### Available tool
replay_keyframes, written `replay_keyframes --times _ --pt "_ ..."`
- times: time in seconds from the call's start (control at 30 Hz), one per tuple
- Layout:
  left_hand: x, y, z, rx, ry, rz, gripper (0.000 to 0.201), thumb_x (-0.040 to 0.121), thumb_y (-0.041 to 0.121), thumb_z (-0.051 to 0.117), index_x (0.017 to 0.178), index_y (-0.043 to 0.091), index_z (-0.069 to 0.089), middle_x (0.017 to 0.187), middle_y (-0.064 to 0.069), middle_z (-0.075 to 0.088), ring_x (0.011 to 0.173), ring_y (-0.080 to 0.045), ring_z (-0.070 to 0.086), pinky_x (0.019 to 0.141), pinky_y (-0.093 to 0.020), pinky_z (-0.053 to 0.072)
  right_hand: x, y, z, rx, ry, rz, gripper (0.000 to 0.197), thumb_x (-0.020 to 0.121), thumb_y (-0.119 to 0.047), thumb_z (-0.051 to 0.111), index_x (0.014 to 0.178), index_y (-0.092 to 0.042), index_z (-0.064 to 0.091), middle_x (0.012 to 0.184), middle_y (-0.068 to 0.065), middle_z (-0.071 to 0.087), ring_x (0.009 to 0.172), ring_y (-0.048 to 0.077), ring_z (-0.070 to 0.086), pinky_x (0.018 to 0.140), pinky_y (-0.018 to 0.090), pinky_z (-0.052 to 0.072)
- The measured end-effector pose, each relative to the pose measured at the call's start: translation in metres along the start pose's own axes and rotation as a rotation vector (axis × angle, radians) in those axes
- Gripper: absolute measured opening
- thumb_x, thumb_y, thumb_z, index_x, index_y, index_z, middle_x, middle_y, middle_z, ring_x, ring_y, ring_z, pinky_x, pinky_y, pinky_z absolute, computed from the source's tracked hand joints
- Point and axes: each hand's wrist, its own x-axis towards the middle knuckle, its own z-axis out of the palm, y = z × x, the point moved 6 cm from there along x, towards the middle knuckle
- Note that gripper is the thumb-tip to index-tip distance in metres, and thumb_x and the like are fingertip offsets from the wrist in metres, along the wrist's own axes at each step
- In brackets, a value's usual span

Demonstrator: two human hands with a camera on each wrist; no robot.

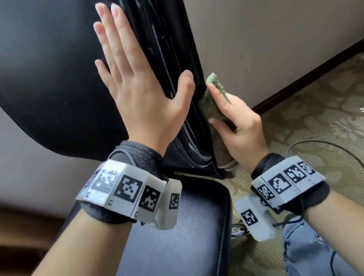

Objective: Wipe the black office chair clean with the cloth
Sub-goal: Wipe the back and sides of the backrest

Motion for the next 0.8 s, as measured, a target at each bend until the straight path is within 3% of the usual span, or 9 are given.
replay_keyframes --times 0.1,0.17,0.3,0.4,0.5,0.53,0.6,0.7,0.8 --pt "0.001 -0.001 0.001 -0.003 -0.011 -0.002 0.091 0.075 0.032 0.058 0.142 -0.011 0.016 0.151 -0.028 0.014 0.141 -0.041 0.008 0.109 -0.043 0.001 -0.028 0.012 0.006 -0.088 0.006 -0.004 0.043 0.089 -0.001 0.055 0.131 -0.005 0.045 0.13 0.014 0.051 0.12 0.023 0.052 0.104 0.033 0.04" --pt "0.0 -0.001 0.001 -0.011 -0.013 -0.005 0.091 0.074 0.032 0.057 0.143 -0.011 0.015 0.152 -0.028 0.014 0.142 -0.041 0.008 0.11 -0.046 0.001 -0.051 0.025 0.008 -0.101 -0.008 0.031 0.041 0.09 -0.007 0.053 0.131 -0.005 0.045 0.131 0.015 0.051 0.121 0.021 0.051 0.105 0.033 0.039" --pt "0.0 -0.001 0.0 -0.033 -0.005 -0.005 0.089 0.075 0.031 0.057 0.142 -0.011 0.017 0.151 -0.028 0.014 0.142 -0.041 0.008 0.111 -0.05 0.002 -0.071 0.039 0.006 -0.066 -0.06 0.124 0.055 0.079 0.008 0.059 0.13 -0.005 0.044 0.132 0.006 0.049 0.122 0.011 0.048 0.108 0.022 0.033" --pt "-0.002 -0.003 -0.002 -0.072 -0.002 0.006 0.086 0.078 0.031 0.054 0.142 -0.012 0.016 0.151 -0.03 0.013 0.141 -0.041 0.008 0.111 -0.049 0.0 -0.072 0.045 -0.001 -0.016 -0.127 0.226 0.065 0.073 0.015 0.062 0.131 -0.01 0.046 0.127 0.004 0.056 0.117 0.003 0.051 0.104 0.02 0.037" --pt "-0.014 -0.005 -0.001 -0.094 0.014 0.001 0.086 0.08 0.035 0.048 0.141 -0.014 0.014 0.15 -0.033 0.013 0.14 -0.042 0.008 0.109 -0.048 0.0 -0.065 0.055 -0.017 0.026 -0.075 0.374 0.063 0.076 0.009 0.063 0.131 -0.015 0.046 0.105 -0.006 0.064 0.093 -0.015 0.053 0.09 0.004 0.036" --pt "-0.02 -0.005 0.001 -0.096 0.013 -0.013 0.086 0.08 0.035 0.048 0.141 -0.014 0.014 0.15 -0.033 0.012 0.14 -0.042 0.008 0.109 -0.047 -0.001 -0.061 0.059 -0.023 0.038 -0.032 0.43 0.062 0.077 0.008 0.063 0.132 -0.016 0.046 0.1 -0.012 0.061 0.087 -0.014 0.053 0.086 0.002 0.036" --pt "-0.031 -0.007 0.005 -0.103 -0.001 -0.054 0.087 0.079 0.035 0.047 0.142 -0.013 0.012 0.15 -0.033 0.01 0.141 -0.041 0.006 0.109 -0.046 -0.003 -0.053 0.061 -0.032 0.047 0.037 0.48 0.06 0.078 0.006 0.063 0.132 -0.015 0.049 0.102 -0.013 0.059 0.09 -0.009 0.054 0.087 0.002 0.036" --pt "-0.037 -0.005 0.01 -0.121 -0.004 -0.087 0.086 0.078 0.033 0.048 0.142 -0.013 0.013 0.15 -0.032 0.01 0.141 -0.041 0.004 0.11 -0.048 -0.003 -0.036 0.044 -0.03 0.067 0.045 0.42 0.057 0.078 0.003 0.062 0.132 -0.012 0.05 0.103 -0.012 0.058 0.095 -0.007 0.052 0.09 0.003 0.035" --pt "-0.036 -0.004 0.011 -0.108 0.018 -0.088 0.086 0.079 0.035 0.047 0.141 -0.014 0.014 0.15 -0.033 0.011 0.14 -0.044 0.006 0.11 -0.047 -0.001 -0.019 0.016 -0.02 0.107 0.031 0.242 0.056 0.078 0.004 0.061 0.131 -0.005 0.048 0.114 -0.007 0.057 0.109 0.001 0.054 0.099 0.012 0.035"
